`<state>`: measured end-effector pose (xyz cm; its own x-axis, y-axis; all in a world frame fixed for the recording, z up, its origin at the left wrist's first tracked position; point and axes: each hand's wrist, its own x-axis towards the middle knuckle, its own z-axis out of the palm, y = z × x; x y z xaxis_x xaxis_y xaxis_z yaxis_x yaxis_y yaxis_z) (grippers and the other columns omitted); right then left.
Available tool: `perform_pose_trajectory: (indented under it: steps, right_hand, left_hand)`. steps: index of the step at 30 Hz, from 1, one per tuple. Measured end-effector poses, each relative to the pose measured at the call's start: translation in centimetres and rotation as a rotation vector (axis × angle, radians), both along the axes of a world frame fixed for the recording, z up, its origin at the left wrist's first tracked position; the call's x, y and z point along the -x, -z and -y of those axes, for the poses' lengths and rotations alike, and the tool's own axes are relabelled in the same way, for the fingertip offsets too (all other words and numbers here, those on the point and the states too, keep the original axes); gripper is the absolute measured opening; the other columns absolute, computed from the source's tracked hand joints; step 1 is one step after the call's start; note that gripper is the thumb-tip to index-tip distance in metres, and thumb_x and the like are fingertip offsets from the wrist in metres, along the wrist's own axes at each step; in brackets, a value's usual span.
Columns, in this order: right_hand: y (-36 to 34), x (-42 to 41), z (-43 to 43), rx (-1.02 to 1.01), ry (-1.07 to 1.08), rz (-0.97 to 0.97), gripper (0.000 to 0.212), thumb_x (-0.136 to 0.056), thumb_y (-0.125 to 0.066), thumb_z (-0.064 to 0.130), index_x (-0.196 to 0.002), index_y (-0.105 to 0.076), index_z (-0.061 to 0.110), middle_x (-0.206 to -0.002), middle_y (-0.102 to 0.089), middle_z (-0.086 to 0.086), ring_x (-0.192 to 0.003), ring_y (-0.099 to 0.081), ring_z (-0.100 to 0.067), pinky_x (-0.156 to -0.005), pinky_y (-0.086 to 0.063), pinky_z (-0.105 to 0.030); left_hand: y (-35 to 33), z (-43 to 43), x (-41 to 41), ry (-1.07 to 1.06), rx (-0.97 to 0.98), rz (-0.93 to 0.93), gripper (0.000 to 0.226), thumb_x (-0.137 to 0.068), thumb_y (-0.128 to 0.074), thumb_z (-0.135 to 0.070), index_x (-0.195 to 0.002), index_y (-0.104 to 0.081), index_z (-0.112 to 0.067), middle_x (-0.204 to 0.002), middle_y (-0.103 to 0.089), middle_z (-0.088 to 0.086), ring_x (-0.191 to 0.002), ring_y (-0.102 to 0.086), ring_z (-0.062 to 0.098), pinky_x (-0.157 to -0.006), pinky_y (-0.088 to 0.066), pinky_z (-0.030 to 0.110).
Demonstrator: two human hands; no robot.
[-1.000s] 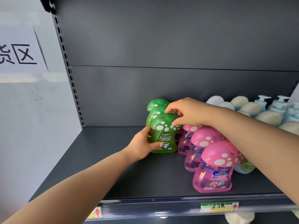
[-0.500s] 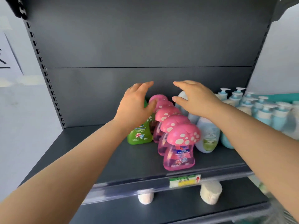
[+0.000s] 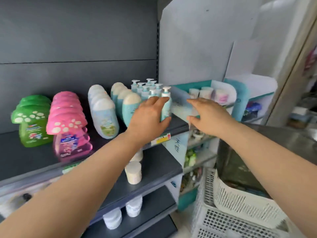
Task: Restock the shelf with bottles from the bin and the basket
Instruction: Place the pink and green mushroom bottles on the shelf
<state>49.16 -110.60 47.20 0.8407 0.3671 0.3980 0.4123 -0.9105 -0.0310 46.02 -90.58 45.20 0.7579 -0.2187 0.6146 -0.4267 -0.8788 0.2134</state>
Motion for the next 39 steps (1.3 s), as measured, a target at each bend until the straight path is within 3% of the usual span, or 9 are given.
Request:
perform_pose_trajectory:
  steps: [7,12,20,27,32,39]
  right_hand:
    - [3.7,1.8,12.6,0.037,0.168,-0.098,0.062,-0.092,-0.053,0.039,-0.147,-0.031,0.02,-0.143,-0.045,-0.009,-0.127,-0.044,-0.029,-0.101,-0.039,-0.037]
    - [6.5,1.6,19.1,-0.005,0.27,-0.174,0.061,-0.093,-0.053,0.036,-0.147,-0.03,0.02,-0.147,-0.041,-0.006,-0.132,-0.039,-0.027,-0.109,-0.033,-0.039]
    - [9.1,-3.6,29.3,0.0,0.397,-0.26,0.059,-0.095,-0.049,0.037,-0.148,-0.027,0.022,-0.149,-0.038,-0.002,-0.136,-0.035,-0.022,-0.112,-0.029,-0.037]
    - [11.7,-11.5,34.6,0.007,0.354,-0.351,0.06,-0.096,-0.049,0.037,-0.149,-0.025,0.023,-0.152,-0.033,-0.003,-0.14,-0.028,-0.02,-0.112,-0.022,-0.031]
    - [14.9,-15.9,37.1,-0.024,0.314,-0.461,0.061,-0.095,-0.05,0.036,-0.15,-0.023,0.026,-0.154,-0.028,-0.001,-0.142,-0.024,-0.018,-0.112,-0.022,-0.03]
    - [19.5,-24.3,37.8,0.101,0.051,-0.757,0.077,-0.088,-0.063,0.037,-0.15,-0.017,0.032,-0.153,-0.027,-0.001,-0.134,-0.038,-0.022,-0.107,-0.035,-0.035]
  left_hand:
    - [3.3,11.9,-2.3,0.15,-0.057,-0.119,0.06,-0.087,-0.061,-0.032,-0.141,-0.039,-0.014,-0.132,-0.05,0.012,-0.119,-0.047,0.034,-0.098,-0.042,0.041]
    - [6.5,17.9,-5.6,0.231,-0.086,-0.182,0.059,-0.086,-0.061,-0.03,-0.14,-0.042,-0.014,-0.132,-0.05,0.012,-0.119,-0.049,0.034,-0.099,-0.042,0.042]
    - [10.7,27.1,-14.9,0.277,-0.071,-0.286,0.057,-0.091,-0.056,-0.027,-0.143,-0.034,-0.023,-0.136,-0.046,0.005,-0.12,-0.047,0.029,-0.098,-0.044,0.04]
    - [13.9,32.2,-22.9,0.241,-0.105,-0.372,0.054,-0.092,-0.053,-0.028,-0.143,-0.035,-0.023,-0.137,-0.046,0.004,-0.121,-0.047,0.028,-0.098,-0.044,0.046]
    - [16.8,34.2,-26.7,0.22,-0.094,-0.428,0.049,-0.093,-0.047,-0.016,-0.141,-0.04,-0.017,-0.133,-0.05,0.01,-0.118,-0.048,0.032,-0.1,-0.041,0.041]
    - [20.0,34.9,-27.8,0.21,-0.115,-0.456,0.043,-0.092,-0.05,-0.013,-0.135,-0.048,-0.01,-0.13,-0.052,0.013,-0.12,-0.047,0.031,-0.105,-0.036,0.039]
